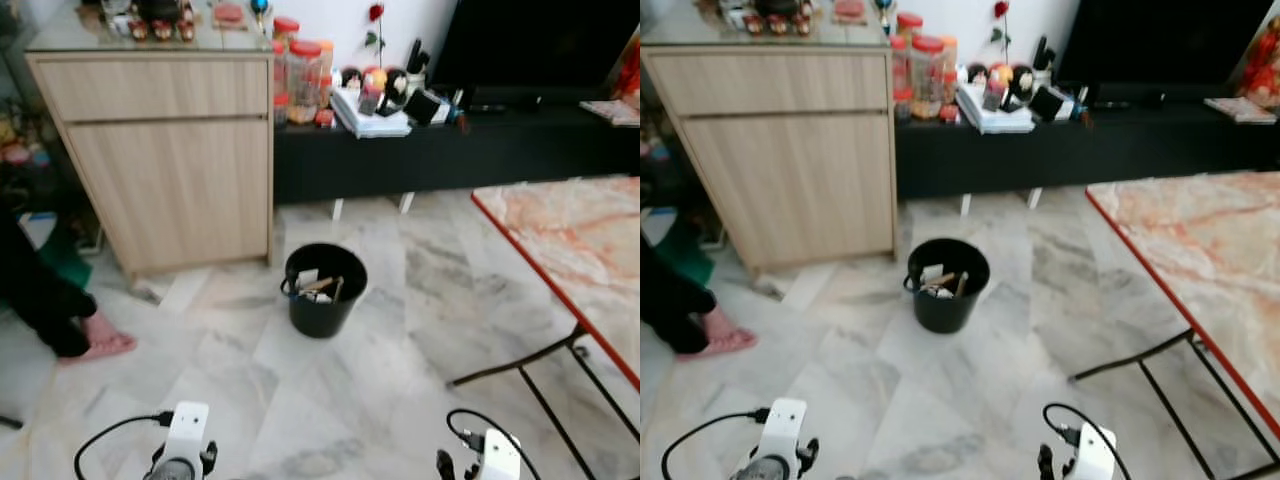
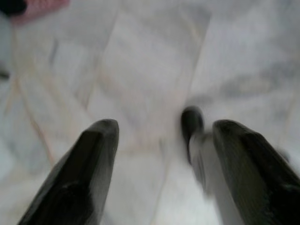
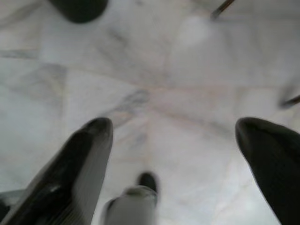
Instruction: Picking trash to rubbish bin
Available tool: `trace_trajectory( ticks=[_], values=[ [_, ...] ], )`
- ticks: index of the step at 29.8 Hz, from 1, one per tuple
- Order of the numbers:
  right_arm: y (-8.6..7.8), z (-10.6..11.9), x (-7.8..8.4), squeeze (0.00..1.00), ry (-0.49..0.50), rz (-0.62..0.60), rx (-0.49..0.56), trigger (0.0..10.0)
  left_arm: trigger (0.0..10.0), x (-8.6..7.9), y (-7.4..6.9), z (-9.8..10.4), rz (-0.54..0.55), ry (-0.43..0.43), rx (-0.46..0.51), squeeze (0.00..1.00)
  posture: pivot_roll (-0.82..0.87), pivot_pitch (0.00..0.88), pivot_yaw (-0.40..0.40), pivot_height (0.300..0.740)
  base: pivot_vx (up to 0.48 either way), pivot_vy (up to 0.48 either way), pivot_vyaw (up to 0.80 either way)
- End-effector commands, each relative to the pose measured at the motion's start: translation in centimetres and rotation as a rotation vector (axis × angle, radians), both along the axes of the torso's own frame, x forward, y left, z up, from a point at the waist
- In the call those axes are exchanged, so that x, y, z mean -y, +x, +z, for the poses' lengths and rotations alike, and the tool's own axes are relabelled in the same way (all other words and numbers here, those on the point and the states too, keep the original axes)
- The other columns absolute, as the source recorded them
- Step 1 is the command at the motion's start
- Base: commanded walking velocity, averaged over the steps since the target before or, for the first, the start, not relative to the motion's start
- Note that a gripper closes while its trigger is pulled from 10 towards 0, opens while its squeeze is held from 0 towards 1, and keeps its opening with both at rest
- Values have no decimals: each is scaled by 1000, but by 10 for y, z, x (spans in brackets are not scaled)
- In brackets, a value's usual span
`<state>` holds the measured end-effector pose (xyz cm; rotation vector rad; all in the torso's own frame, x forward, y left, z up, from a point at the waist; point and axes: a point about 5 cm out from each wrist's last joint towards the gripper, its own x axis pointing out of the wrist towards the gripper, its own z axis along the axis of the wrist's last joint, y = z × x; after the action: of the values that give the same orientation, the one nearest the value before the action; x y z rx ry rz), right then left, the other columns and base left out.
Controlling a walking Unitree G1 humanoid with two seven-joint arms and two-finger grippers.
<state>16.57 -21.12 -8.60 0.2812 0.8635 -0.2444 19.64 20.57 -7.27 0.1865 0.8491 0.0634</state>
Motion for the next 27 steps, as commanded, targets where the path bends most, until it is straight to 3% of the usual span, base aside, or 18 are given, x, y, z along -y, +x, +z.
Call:
trace_trajectory(
  ticks=[1, 7, 17, 27],
  values=[
    [-2, 0, 5, 0, -9, -16, -4, 10000, 10000, 3, 5, 2, -5, -13, 17, 0, 99, 88, -107, 740, 0, 0, 0],
    [-2, 0, 4, 0, -6, -15, -2, 10000, 10000, 3, 7, 4, -3, -15, 23, 0, 98, 89, -108, 740, 0, 0, 0],
    [-1, 0, 4, 0, -6, -14, 0, 10000, 10000, 3, 6, 3, -5, -9, 15, 0, 95, 93, -112, 740, 312, 0, 0],
    [-2, 0, 4, 0, -9, -16, -7, 10000, 10000, 4, 7, 3, -1, -21, 29, 0, 95, 94, -113, 740, 0, 0, 0]
  ],
)
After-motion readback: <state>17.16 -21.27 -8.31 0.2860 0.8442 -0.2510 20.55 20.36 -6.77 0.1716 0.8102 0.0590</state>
